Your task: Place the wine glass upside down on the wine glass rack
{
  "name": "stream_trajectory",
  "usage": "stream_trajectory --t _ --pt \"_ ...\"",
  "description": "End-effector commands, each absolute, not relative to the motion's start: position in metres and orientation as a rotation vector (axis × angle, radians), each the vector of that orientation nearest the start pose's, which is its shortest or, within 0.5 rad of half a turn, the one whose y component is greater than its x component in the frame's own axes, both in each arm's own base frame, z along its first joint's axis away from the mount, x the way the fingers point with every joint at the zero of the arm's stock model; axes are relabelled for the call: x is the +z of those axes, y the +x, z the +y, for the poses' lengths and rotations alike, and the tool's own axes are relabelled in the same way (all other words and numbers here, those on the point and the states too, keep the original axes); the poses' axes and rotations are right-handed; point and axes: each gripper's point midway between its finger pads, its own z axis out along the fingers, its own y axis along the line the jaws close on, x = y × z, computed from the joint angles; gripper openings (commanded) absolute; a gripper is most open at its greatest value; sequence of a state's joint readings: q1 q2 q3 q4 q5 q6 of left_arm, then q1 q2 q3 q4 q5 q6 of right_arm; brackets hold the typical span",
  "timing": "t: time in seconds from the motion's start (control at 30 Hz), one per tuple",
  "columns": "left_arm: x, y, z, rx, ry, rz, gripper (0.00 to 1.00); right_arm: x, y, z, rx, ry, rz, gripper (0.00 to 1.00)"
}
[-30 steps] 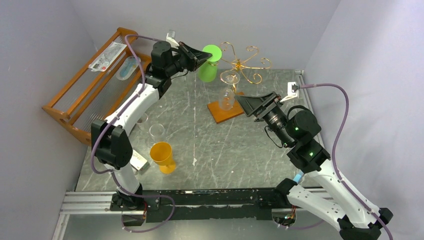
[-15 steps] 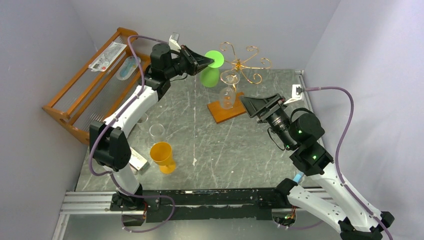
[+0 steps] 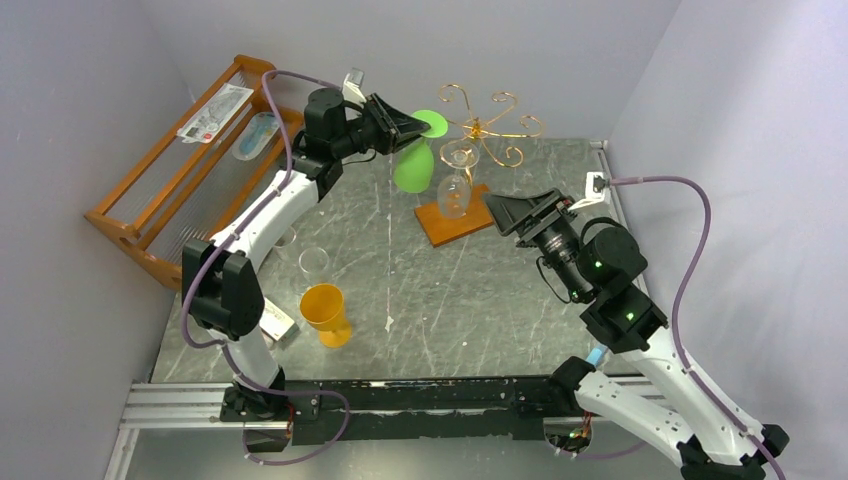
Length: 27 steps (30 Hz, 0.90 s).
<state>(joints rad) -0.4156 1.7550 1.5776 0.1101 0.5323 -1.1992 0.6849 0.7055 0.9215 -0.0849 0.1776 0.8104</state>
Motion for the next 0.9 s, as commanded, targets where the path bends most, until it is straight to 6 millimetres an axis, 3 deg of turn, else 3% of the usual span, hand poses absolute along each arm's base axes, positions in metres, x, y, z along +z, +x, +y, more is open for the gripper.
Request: stream_trajectory --t 0.0,0.17,0.3,0.5,0.67,0.87 --pt "0.347 0.43 -0.32 -1.568 -0.249 1.941 0.26 0.4 0.233 0.172 1.015 0.289 1.498 0.67" --pt "0.347 0.426 -0.314 -1.52 -0.235 1.951 0.42 0.397 0.239 0.152 0.878 0.318 1.505 0.66" --pt "0.347 0.419 -0.307 -1.489 -0.209 1.968 0.54 0.397 0.247 0.11 0.628 0.399 1.49 0.66" --pt "0.343 0.403 -0.293 -1.493 -0.2 1.97 0.62 0.399 0.245 0.062 0.369 0.475 1.454 0.68" --pt "0.359 0.388 -0.274 -1.428 -0.128 1.907 0.69 0.391 0.249 0.049 0.216 0.472 1.505 0.71" --pt "0.376 0.362 -0.237 -1.189 -0.032 1.84 0.75 0.365 0.255 0.03 -0.059 0.468 1.619 0.81"
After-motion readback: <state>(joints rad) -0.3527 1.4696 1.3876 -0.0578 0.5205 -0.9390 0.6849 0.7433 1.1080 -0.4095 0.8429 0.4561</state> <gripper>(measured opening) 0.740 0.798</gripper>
